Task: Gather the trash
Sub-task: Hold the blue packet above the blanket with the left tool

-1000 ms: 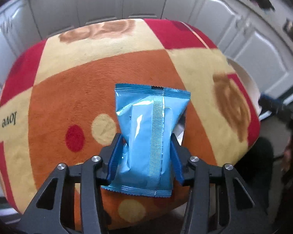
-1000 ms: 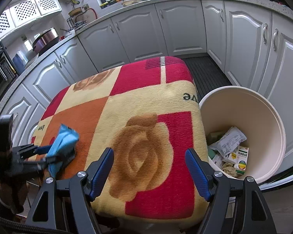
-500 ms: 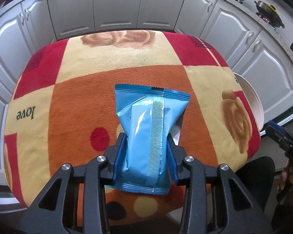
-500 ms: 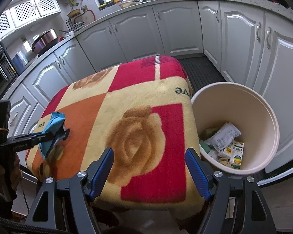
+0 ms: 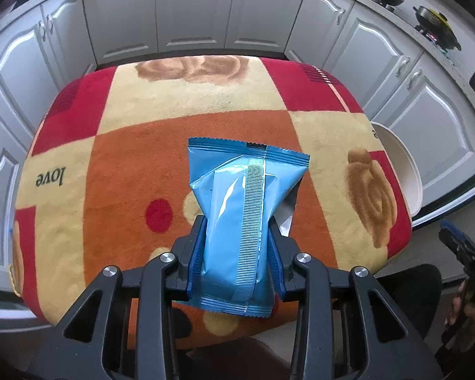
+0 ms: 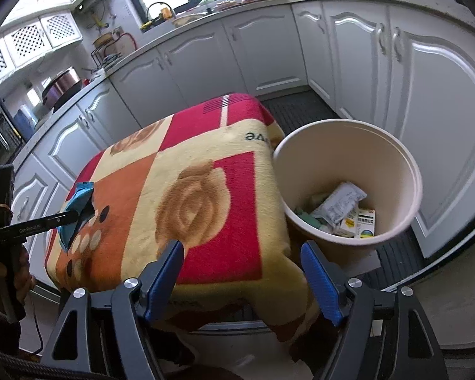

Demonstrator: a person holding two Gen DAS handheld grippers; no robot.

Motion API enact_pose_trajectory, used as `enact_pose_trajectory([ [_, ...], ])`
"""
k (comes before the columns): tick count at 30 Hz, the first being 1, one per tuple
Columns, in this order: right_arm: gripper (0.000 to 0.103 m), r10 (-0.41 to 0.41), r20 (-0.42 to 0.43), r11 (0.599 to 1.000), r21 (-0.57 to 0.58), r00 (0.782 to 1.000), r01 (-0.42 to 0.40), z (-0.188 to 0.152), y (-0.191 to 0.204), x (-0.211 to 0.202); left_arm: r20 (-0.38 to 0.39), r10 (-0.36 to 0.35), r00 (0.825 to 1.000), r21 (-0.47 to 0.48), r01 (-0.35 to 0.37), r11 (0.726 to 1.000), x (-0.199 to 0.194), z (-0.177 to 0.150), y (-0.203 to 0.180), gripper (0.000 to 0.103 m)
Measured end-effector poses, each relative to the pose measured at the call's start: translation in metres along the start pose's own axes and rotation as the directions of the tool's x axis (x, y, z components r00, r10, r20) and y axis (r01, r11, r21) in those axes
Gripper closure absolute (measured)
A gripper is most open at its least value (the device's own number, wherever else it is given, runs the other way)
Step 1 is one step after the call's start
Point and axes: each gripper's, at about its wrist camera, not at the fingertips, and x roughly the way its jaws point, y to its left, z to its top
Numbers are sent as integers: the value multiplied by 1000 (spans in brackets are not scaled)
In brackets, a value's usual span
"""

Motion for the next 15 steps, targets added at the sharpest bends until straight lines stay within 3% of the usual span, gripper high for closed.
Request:
enact_pose_trajectory([
  [11,26,29,10,999,16,1000,-29,-5,-9,-5,38,8,999,3,-8,1000,-15,1,-6,70],
  [15,26,42,-4,999,7,999,-42,-2,-3,3,23,-26,999,-16,27,1000,-9,-1,-1,70],
])
